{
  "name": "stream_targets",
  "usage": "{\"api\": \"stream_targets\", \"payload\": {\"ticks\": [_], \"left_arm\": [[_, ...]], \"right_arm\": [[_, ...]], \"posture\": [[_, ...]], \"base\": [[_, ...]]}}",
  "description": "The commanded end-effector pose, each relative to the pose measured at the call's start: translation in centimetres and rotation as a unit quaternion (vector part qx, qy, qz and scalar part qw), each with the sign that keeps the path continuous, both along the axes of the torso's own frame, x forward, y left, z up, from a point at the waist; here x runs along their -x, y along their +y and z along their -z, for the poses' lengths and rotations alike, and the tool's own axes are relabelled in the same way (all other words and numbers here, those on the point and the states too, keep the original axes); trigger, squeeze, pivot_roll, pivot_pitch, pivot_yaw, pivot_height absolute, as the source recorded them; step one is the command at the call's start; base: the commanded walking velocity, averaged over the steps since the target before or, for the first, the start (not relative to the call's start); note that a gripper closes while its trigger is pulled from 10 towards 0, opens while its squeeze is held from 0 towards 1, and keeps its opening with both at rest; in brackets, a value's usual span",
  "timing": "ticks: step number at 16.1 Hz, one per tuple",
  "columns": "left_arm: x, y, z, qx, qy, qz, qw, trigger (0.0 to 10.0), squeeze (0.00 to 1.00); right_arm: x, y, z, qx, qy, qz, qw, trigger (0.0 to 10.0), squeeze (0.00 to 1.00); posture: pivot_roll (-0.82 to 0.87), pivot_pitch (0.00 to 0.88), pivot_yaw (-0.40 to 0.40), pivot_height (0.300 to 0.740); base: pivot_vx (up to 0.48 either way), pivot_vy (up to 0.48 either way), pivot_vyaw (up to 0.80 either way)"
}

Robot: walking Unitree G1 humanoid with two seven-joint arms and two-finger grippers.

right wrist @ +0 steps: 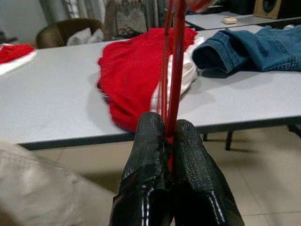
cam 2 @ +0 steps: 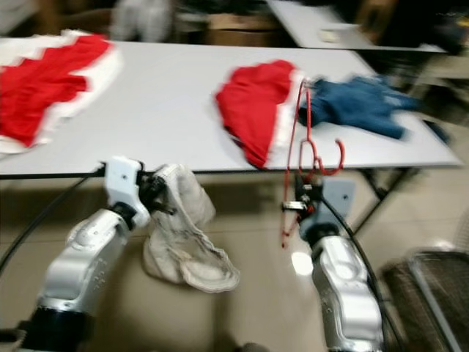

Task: Hang hanger

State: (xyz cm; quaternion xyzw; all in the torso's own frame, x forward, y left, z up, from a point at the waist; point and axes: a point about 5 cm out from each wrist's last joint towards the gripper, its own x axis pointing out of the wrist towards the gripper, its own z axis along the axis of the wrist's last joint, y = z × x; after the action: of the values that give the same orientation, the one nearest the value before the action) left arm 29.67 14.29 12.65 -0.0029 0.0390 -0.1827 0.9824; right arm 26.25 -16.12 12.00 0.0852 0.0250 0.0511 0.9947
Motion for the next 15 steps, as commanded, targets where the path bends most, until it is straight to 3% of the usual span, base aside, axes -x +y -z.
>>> {"api": "stream_targets", "payload": {"ticks": [1, 4, 8, 10, 15], "left_arm": [[-0.18, -0.33, -1.23, 0.001, -0.031, 0.004, 1.000, 10.0, 0.00], [-0.19, -0.40, -1.17, -0.003, -0.031, 0.005, 0.999, 10.0, 0.00], [-0.10, -0.47, -1.01, -0.009, -0.030, 0.005, 1.000, 10.0, 0.00], [-0.29, -0.10, -0.93, 0.003, -0.020, -0.017, 1.000, 10.0, 0.00], [-0.40, -0.25, -1.79, -0.001, -0.053, 0.000, 0.999, 10.0, 0.00]], "right_arm": [[0.03, -0.55, -0.24, 0.006, -0.003, 0.008, 1.000, 10.0, 0.00], [-0.03, -0.50, -0.33, 0.010, -0.005, 0.006, 1.000, 10.0, 0.00], [-0.04, -0.81, 0.15, 0.018, 0.000, 0.003, 1.000, 10.0, 0.00], [-0.10, -0.98, 0.53, 0.024, 0.009, -0.010, 1.000, 10.0, 0.00], [-0.14, -0.93, 0.36, 0.029, 0.007, -0.022, 0.999, 10.0, 0.00]], "posture": [[-0.11, 0.033, -0.009, 0.740], [-0.11, 0.026, -0.009, 0.740], [-0.11, 0.020, -0.009, 0.740], [-0.11, 0.017, -0.008, 0.740], [-0.11, 0.016, -0.008, 0.740]], "base": [[0.000, 0.000, -0.80], [0.000, -0.114, -0.74], [0.000, -0.357, 0.00], [0.000, 0.000, 0.00], [0.000, 0.000, 0.00]]}}
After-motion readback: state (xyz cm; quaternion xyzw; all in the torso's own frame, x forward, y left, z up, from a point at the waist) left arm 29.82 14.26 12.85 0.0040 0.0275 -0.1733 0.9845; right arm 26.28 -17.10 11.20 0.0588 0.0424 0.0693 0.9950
